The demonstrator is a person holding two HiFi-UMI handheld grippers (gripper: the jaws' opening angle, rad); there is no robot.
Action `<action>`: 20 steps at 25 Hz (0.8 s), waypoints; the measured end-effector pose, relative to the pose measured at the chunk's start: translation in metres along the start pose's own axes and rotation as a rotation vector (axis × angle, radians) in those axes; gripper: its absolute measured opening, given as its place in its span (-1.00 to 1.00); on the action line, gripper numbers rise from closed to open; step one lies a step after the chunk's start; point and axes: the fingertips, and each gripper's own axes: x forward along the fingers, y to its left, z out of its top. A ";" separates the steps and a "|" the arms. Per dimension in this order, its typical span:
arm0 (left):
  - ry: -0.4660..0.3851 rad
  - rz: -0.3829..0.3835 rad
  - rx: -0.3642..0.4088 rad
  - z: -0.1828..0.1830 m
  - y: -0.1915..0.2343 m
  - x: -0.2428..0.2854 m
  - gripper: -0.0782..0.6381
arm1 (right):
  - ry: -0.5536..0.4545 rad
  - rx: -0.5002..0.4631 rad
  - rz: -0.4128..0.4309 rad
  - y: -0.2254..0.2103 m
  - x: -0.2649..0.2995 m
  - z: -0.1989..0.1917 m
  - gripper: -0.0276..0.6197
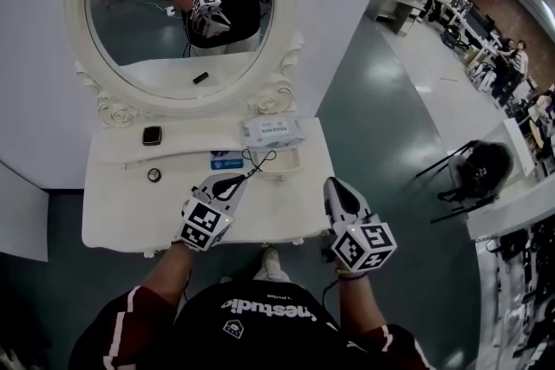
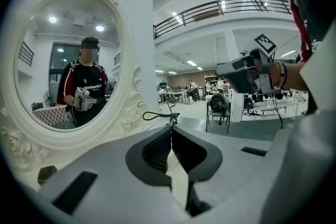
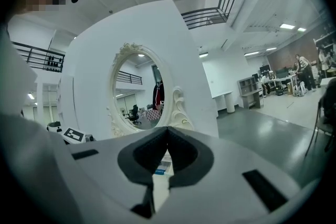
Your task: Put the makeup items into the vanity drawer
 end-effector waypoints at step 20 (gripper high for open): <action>0.201 -0.101 0.006 -0.047 -0.021 0.123 -0.76 | 0.013 0.026 -0.022 -0.089 0.002 0.001 -0.91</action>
